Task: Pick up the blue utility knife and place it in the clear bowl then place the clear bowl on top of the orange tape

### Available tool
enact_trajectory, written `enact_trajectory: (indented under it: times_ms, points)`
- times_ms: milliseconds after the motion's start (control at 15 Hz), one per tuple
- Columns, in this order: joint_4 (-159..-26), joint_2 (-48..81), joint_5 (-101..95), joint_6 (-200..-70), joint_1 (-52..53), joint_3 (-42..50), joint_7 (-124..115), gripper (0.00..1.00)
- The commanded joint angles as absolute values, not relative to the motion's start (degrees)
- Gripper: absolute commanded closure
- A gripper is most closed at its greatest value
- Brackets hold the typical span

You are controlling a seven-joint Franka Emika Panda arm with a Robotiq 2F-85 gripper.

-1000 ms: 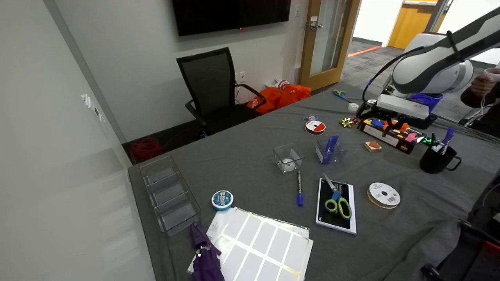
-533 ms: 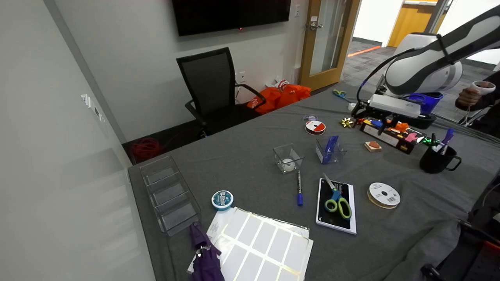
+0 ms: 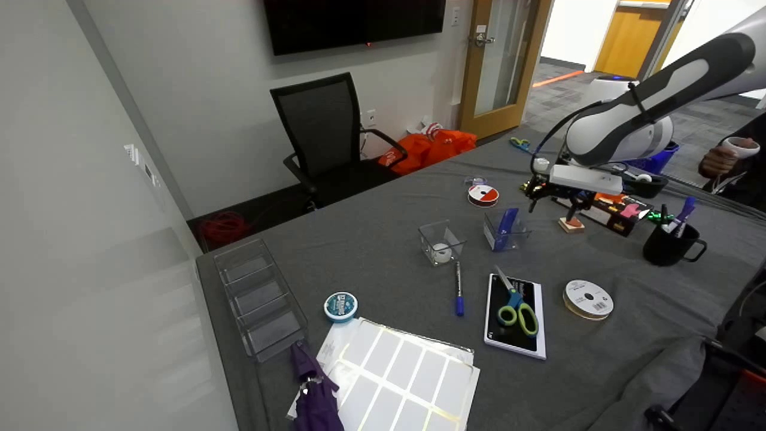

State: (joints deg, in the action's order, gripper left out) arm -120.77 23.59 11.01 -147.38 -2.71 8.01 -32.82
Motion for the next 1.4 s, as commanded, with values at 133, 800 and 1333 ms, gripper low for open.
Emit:
enact_trajectory:
  times_ms: [133,800,1333]
  points:
    - [-116.9,28.8,13.2,-149.4,-3.2,7.2,-29.1,0.0]
    - [-114.7,33.3,12.6,-150.5,-2.0,7.3,-29.1,0.0]
    - [-115.4,33.5,13.0,-150.8,-2.1,7.0,-27.5,0.71]
